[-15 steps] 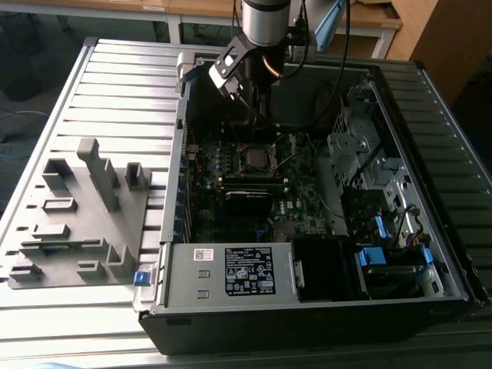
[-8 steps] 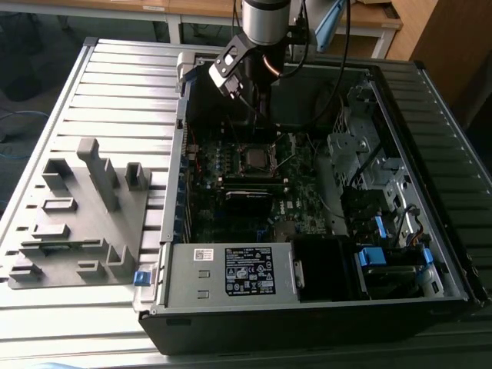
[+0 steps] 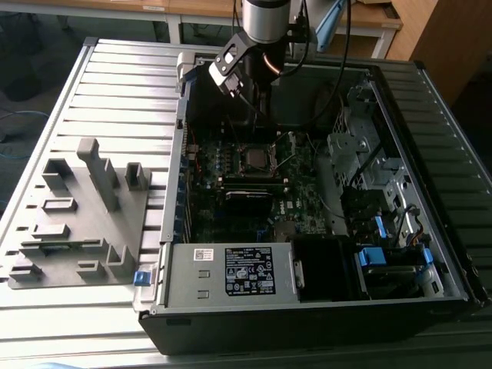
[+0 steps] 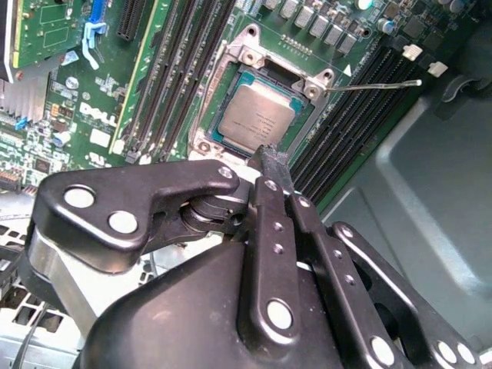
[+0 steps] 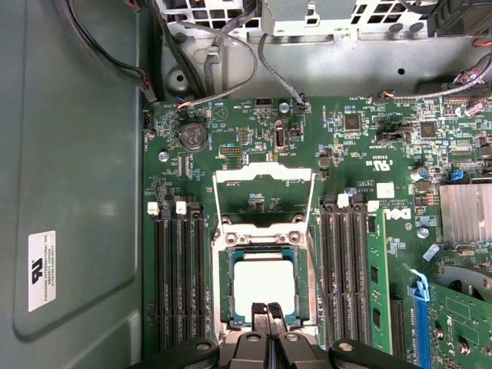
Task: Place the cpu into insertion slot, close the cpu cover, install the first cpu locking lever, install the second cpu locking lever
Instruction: 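Close the cpu cover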
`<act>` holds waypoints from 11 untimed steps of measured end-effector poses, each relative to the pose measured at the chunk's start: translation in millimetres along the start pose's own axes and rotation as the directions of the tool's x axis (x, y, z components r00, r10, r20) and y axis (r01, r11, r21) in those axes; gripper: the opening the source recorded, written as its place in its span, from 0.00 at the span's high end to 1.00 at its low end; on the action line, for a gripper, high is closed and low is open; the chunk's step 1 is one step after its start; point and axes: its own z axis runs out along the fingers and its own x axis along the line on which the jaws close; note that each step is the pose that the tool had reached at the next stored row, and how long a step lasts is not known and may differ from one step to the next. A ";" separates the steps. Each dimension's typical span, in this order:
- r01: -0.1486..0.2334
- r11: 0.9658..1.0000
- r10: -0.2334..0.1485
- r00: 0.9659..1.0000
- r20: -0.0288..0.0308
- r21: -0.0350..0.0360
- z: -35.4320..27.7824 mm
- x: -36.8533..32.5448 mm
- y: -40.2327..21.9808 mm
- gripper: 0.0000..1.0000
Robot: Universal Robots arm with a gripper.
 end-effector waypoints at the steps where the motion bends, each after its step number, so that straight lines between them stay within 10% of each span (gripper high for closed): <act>1: 0.000 1.000 0.000 1.000 0.000 0.000 -0.1 0.0 0.0 0.89; 11: 0.000 1.000 0.000 1.000 0.000 0.000 -0.1 0.1 1.9 0.89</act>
